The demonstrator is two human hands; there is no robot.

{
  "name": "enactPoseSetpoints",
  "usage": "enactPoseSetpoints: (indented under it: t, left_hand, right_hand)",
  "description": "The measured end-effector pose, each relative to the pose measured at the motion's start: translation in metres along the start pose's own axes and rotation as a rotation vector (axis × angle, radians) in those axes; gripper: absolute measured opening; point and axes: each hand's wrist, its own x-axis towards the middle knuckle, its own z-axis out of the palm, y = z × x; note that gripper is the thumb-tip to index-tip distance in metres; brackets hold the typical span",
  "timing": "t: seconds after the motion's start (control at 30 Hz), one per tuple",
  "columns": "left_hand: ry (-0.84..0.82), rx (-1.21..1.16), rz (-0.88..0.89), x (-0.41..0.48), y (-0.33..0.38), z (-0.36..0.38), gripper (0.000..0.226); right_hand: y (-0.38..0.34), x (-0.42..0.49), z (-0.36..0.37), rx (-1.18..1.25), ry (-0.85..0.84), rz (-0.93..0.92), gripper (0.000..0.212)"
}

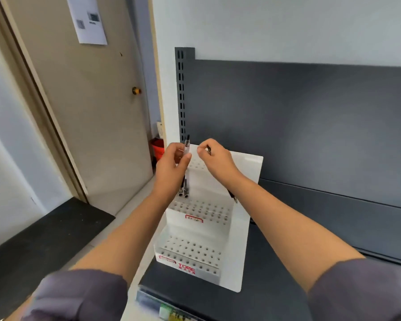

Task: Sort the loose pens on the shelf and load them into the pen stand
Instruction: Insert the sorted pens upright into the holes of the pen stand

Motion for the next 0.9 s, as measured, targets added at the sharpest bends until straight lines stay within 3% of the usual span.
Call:
enactPoseSetpoints:
  t: [0.3, 0.5, 0.67, 0.9]
  left_hand:
    - [-0.093, -0.064, -0.085, 0.034, -0.051, -0.046, 0.010]
    - [-0.153, -0.115, -0.099, 0.039, -0.064, -0.049, 0.011]
    - [-0.168, -0.155, -0.092, 0.040, -0.068, -0.045, 0.010]
    - [-0.180, -0.162, -0.065, 0.041, -0.071, -0.040, 0.012]
  right_hand:
    - [-0.006, 0.036, 0.065, -0.613, 0.044, -0.021, 0.024]
    - [-0.004, 0.043, 0.073, -0.694, 0.096, 0.035, 0.018]
    - [-0.001, 0.043, 0.074, -0.699, 0.102, 0.077, 0.040]
    - [-0.004, 0.043, 0.066, -0.679, 0.055, 0.045, 0.041]
